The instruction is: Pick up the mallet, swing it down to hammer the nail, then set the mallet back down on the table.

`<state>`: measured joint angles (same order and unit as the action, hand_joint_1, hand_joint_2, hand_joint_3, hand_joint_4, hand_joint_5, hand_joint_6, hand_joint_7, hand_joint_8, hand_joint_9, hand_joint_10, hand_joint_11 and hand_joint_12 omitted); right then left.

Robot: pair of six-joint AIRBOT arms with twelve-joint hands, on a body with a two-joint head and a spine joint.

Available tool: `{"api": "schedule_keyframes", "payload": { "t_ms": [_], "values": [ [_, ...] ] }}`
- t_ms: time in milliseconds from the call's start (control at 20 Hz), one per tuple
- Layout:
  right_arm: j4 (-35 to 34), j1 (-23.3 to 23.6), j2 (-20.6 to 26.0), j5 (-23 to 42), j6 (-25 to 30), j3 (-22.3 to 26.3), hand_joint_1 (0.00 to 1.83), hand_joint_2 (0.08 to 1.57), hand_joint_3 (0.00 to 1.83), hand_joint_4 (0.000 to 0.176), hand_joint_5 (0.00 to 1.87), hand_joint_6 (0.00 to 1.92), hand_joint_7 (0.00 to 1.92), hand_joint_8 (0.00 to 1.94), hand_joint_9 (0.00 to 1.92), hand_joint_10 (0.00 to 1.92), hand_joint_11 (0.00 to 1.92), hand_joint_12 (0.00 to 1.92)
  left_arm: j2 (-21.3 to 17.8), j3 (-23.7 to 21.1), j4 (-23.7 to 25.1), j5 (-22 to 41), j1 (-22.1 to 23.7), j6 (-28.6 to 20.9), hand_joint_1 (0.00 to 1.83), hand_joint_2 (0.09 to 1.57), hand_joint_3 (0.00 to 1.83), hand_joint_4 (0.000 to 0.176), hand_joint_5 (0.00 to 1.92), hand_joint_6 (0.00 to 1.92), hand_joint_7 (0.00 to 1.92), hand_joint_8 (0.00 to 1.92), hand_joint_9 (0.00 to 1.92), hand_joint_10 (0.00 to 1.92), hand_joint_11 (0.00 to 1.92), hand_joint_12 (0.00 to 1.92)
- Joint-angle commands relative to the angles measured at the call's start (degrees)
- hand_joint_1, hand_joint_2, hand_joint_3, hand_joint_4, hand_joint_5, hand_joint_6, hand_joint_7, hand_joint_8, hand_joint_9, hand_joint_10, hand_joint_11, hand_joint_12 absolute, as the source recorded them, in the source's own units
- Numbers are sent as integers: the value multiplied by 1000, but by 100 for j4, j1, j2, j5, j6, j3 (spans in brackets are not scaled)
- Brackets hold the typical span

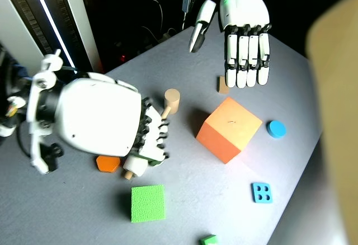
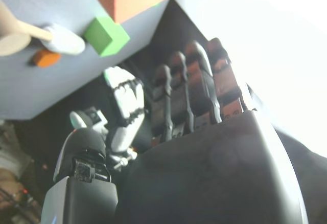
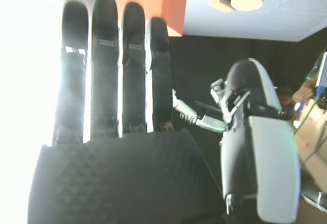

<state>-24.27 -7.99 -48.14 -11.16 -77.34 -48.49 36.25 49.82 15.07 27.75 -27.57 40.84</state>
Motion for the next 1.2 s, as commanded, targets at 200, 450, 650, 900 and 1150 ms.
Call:
{"api": "schedule_keyframes", "payload": {
  "t_ms": [200,450,650,900,1150],
  "values": [
    [16,-93,130,738,-311,172,472,1061,0,0,763,1824,849,1859,876,1869,845,1891,-29,-117,-78,369,119,-2,112,1284,3,0,237,1889,310,1905,369,1913,407,1916],
    [153,-192,88,886,-318,252,214,1050,5,0,1554,1921,1626,1941,1686,1921,1800,1921,98,-289,-78,225,339,117,2,1227,0,131,1352,1909,1541,1921,1597,1921,1587,1921],
    [222,-224,78,919,-370,309,993,1409,18,17,1513,1921,1712,1941,1781,1921,1879,1921,271,-283,-77,210,506,229,1205,1365,0,176,1479,1921,1651,1921,1714,1921,1775,1921],
    [222,-318,84,1100,-711,417,1033,1411,2,94,1517,1921,1674,1941,1740,1921,1815,1921,323,-279,-78,228,520,197,957,1422,9,176,1407,1921,1526,1921,1549,1921,1534,1921],
    [222,-354,101,1221,-786,425,1008,1418,4,104,1479,1921,1622,1941,1685,1921,1755,1921,322,-232,-79,306,516,165,931,1410,6,176,1421,1921,1515,1921,1509,1921,1435,1921]
  ]
}}
